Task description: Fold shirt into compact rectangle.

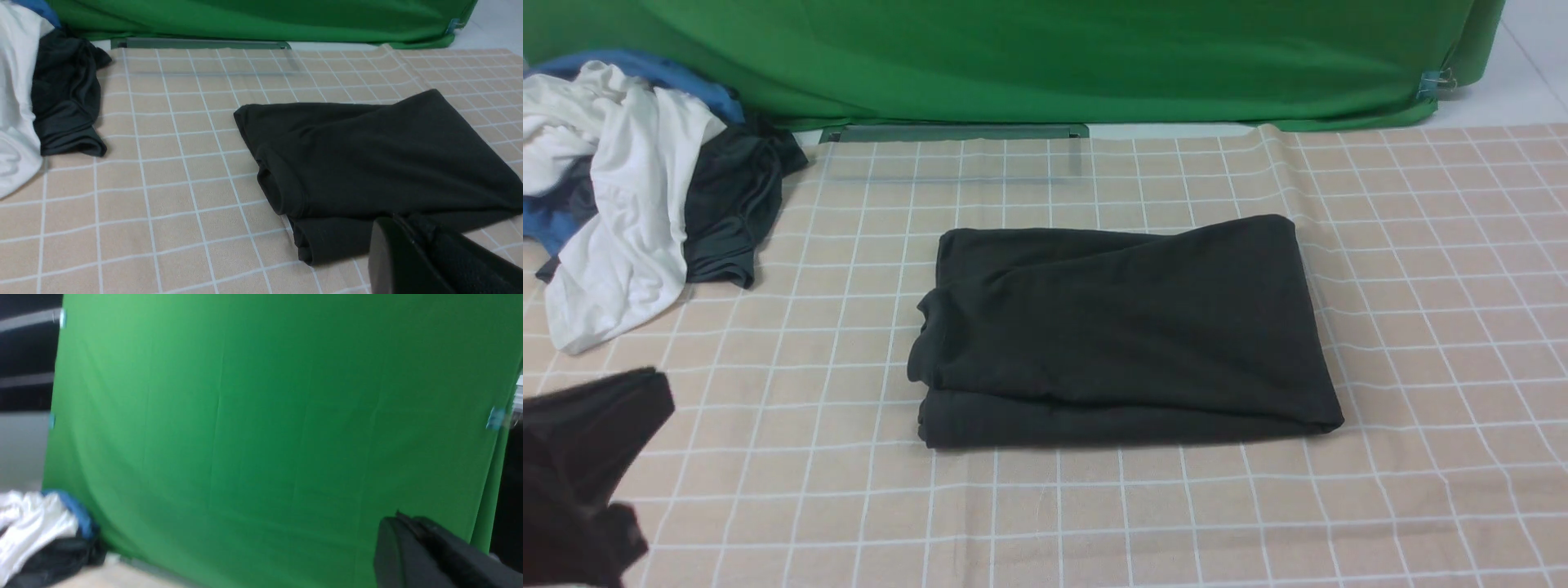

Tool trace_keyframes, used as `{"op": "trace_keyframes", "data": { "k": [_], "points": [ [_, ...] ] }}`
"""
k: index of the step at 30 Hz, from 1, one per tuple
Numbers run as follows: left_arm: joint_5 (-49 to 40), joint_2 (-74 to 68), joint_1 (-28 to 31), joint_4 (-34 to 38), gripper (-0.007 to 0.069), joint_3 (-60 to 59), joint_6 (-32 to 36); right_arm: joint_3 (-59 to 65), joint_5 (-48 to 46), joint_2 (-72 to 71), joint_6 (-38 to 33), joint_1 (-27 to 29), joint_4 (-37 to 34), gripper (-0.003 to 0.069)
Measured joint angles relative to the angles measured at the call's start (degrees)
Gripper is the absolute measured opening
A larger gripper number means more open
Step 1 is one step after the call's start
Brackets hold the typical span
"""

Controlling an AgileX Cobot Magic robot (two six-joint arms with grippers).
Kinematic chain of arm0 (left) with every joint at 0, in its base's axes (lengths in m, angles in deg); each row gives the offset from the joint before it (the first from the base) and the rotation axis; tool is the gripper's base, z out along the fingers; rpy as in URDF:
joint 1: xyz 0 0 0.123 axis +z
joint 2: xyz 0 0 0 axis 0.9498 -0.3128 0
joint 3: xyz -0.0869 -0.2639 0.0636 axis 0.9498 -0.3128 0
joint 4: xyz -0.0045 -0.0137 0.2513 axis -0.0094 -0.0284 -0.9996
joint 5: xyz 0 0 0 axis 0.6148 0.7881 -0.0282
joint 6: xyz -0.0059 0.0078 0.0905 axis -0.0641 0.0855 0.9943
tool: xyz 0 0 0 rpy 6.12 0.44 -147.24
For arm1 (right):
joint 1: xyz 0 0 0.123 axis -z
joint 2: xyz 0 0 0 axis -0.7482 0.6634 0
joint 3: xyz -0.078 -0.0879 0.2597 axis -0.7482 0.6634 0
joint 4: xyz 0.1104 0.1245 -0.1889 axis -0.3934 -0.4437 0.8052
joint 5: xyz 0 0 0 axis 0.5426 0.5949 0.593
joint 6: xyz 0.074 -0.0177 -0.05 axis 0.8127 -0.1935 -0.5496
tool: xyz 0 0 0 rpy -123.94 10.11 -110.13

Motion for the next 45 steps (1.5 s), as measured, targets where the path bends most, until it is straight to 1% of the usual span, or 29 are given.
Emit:
{"op": "trace_keyframes", "data": {
  "k": [4, 6, 13, 29, 34, 36, 38, 42, 45],
  "points": [
    [2.7, 5.1, 0.0, -0.4, 0.0019, -3.7, -0.1, 5.1, 5.9, -3.2, 0.0, 0.0, 0.0, 0.0057],
    [3.0, 6.3, 0.0, -0.7, 0.0019, -4.2, -0.1, 5.5, 6.5, -3.2, 0.0, 0.0, 0.0, 0.0076],
    [5.2, 7.0, 0.0, -0.7, 0.0019, -4.5, 0.4, 5.6, 7.1, -3.2, 0.0, 0.0, 0.0, 0.0101],
    [5.6, 7.0, 0.0, -1.0, 0.0019, -4.5, 0.7, 5.6, 7.3, -3.2, 0.1, 0.0, 0.0, 0.0130],
    [11.4, 8.1, 0.3, -5.9, 0.0019, -6.4, 1.4, 5.6, 7.3, -3.2, 0.1, 0.0, 0.0, 0.0146],
    [14.8, 10.1, 1.7, -7.3, 0.0019, -8.8, 1.4, 5.6, 7.3, -3.2, 0.1, 0.0, 0.0, 0.0149],
    [18.2, 13.3, 4.7, -8.0, 0.0019, -13.1, 1.4, 5.6, 7.3, -3.2, 0.1, 0.0, 0.0, 0.0155],
    [19.5, 19.3, 10.6, -8.4, 0.0020, -20.4, 1.4, 5.6, 7.3, -3.2, 0.1, 0.0, 0.0, 0.0165],
    [19.4, 20.7, 13.5, -9.3, 0.0020, -24.7, 1.4, 5.6, 7.3, -3.2, 0.1, 0.0, 0.0, 0.0172]
  ]
}}
